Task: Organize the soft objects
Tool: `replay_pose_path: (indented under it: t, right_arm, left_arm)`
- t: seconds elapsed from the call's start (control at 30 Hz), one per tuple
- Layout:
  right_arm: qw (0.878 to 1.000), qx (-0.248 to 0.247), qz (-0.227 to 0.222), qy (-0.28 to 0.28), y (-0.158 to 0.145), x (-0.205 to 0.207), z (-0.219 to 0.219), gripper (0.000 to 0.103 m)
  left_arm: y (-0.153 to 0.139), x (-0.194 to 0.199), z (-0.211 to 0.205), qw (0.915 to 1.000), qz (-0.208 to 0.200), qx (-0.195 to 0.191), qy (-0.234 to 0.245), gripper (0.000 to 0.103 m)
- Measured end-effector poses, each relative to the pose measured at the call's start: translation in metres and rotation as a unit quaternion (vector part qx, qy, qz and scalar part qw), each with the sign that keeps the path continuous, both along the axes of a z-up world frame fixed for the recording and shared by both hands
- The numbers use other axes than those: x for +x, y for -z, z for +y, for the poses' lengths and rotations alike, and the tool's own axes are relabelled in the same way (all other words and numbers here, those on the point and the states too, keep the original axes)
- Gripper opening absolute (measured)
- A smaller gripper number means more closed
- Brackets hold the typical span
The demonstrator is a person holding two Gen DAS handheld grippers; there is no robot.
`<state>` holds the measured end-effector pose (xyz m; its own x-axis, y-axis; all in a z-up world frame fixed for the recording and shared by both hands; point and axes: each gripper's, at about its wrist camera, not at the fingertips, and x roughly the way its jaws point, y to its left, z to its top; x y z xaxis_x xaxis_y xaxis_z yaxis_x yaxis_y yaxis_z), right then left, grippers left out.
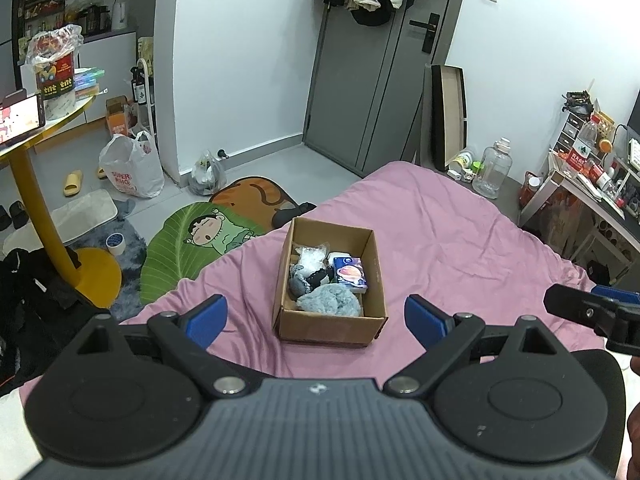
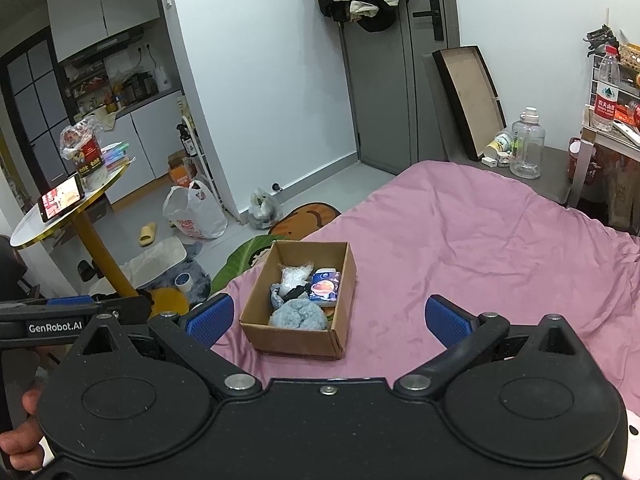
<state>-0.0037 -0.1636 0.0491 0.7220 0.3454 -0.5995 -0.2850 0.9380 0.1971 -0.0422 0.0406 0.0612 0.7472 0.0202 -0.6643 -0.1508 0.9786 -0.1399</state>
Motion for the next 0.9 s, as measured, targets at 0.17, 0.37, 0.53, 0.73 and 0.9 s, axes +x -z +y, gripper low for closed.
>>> replay_pose_path:
  t: [0.17, 0.37, 0.53, 0.73, 0.9]
  right_arm:
    - [1.0, 0.002, 0.003, -0.001, 0.0015, -0.0031, -0.0014, 0.103]
    - [1.0, 0.005, 0.006, -0.001, 0.0028, -0.0047, -0.0045, 0.103]
    - [1.0, 0.006, 0.006, -0.001, 0.003, -0.0061, -0.0057, 0.103]
    - [1.0, 0.005, 0.008, -0.002, 0.0033, -0.007, -0.0062, 0.103]
    - [1.0, 0.003, 0.008, -0.003, 0.0044, -0.0079, -0.006, 0.103]
  left_arm:
    - [0.0, -0.0003, -0.0024, 1.0, 0.002, 0.001, 0.004, 0.094]
    - [0.0013, 0.0022, -0.0053, 1.0, 0.006, 0.0, 0.007, 0.095]
    - [0.0011, 0.002, -0.0066, 0.9999, 0.006, 0.002, 0.009, 0.094]
    - [0.001, 0.0021, -0.0086, 0.9999, 0.006, 0.003, 0.01, 0.095]
    - [0.0, 0.0025, -0.009, 0.9999, 0.006, 0.005, 0.012, 0.095]
